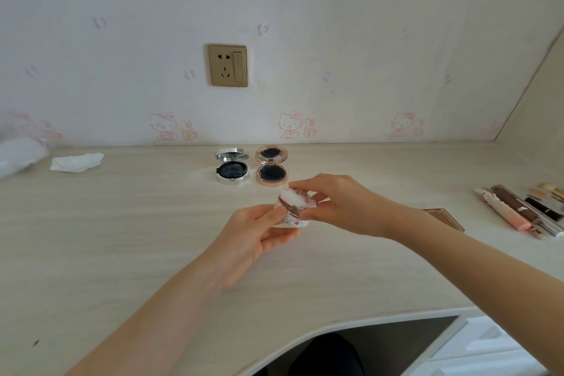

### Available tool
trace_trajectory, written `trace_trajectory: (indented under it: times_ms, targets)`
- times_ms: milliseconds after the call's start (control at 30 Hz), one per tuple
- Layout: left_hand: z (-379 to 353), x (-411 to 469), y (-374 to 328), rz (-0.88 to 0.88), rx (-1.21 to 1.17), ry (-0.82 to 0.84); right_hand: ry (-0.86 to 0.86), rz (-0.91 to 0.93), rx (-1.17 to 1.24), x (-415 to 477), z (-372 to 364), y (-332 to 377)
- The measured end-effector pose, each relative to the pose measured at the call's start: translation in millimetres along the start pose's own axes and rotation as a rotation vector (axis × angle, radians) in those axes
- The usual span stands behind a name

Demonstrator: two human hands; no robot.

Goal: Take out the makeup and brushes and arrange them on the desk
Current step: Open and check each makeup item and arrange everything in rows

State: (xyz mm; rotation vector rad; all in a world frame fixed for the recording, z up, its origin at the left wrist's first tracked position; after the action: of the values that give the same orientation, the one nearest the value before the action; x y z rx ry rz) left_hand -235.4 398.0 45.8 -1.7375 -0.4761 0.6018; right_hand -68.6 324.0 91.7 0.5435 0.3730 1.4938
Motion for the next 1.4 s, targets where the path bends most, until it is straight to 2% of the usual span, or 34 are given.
trace_trajectory:
  times_ms: [167, 300, 433, 833, 1067, 1400]
  targets:
    - [10, 3, -1, -0.179, 0.549, -0.199, -0.006, 0.019, -0.040, -2, -9, 1]
    - [18, 5, 3, -0.325, 0.882, -0.182, 0.012, 0.039, -0.076, -4, -17, 0]
    - [25, 10, 13, -0.352, 1.101, -0.177, 0.032, 0.039, -0.117, -4, -24, -2]
    - [35, 15, 29, -0.329, 1.123, -0.215, 0.022, 0.053, -0.074, -2, -23, 1]
    - [23, 14, 29, -0.290, 0.972, -0.390, 0.031, 0.086, -0.149, 0, -23, 0]
    - [20, 12, 31, -0.312, 1.000, -0.397, 0.067, 0.026, -0.163, 15, -17, -8]
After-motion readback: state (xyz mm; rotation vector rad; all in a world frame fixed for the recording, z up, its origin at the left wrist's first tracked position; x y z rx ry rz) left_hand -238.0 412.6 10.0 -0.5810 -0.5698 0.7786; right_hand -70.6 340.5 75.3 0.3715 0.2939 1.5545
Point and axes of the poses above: each hand's wrist, its own x-axis towards the middle knuckle, its own z-axis out of the back of the hand, y = z × x, the point moved 2 cm from there along x, towards the middle knuckle, and after that the axes turned 7 degrees about x, right-handed, at the moved point
